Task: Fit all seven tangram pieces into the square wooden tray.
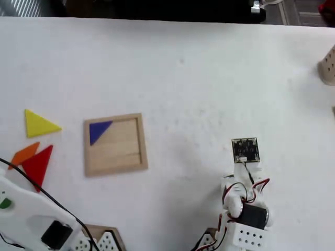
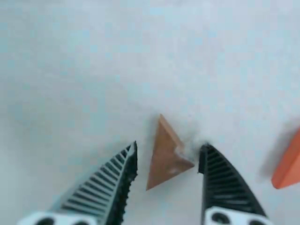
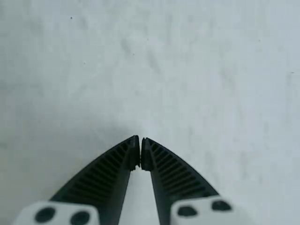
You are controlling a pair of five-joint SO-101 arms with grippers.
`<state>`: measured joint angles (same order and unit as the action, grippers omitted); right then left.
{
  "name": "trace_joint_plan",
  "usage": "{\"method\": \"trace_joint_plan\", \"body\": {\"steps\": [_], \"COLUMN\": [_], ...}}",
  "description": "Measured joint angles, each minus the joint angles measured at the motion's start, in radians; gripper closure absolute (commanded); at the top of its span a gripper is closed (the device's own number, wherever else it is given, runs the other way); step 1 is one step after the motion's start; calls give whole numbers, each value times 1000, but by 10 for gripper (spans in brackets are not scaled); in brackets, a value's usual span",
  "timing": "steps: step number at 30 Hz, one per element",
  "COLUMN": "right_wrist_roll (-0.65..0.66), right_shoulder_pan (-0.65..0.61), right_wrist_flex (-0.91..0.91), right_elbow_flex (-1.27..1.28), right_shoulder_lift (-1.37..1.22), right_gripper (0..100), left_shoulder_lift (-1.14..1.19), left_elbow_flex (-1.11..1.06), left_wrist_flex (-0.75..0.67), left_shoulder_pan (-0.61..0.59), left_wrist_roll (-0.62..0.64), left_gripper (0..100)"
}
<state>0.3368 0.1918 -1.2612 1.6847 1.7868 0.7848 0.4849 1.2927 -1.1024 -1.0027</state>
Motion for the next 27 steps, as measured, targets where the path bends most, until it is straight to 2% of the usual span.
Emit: {"method": "trace_joint_plan", "body": {"steps": [7, 15, 27], "right_wrist_roll": [0, 0, 0], "right_shoulder_pan": [0, 0, 0], "right_wrist_flex": [0, 0, 0], "right_elbow_flex": [0, 0, 0], "right_shoulder_lift": [0, 0, 0], "right_gripper": [981, 981, 981], "left_shoulder_lift": [0, -3, -34], "left_elbow_flex": [3, -11, -14], "left_wrist_flex": [-15, -78, -51], "left_shoulder_pan": [2, 2, -15], "left_wrist_roll": [-141, -215, -196], "left_gripper": [718, 718, 718]}}
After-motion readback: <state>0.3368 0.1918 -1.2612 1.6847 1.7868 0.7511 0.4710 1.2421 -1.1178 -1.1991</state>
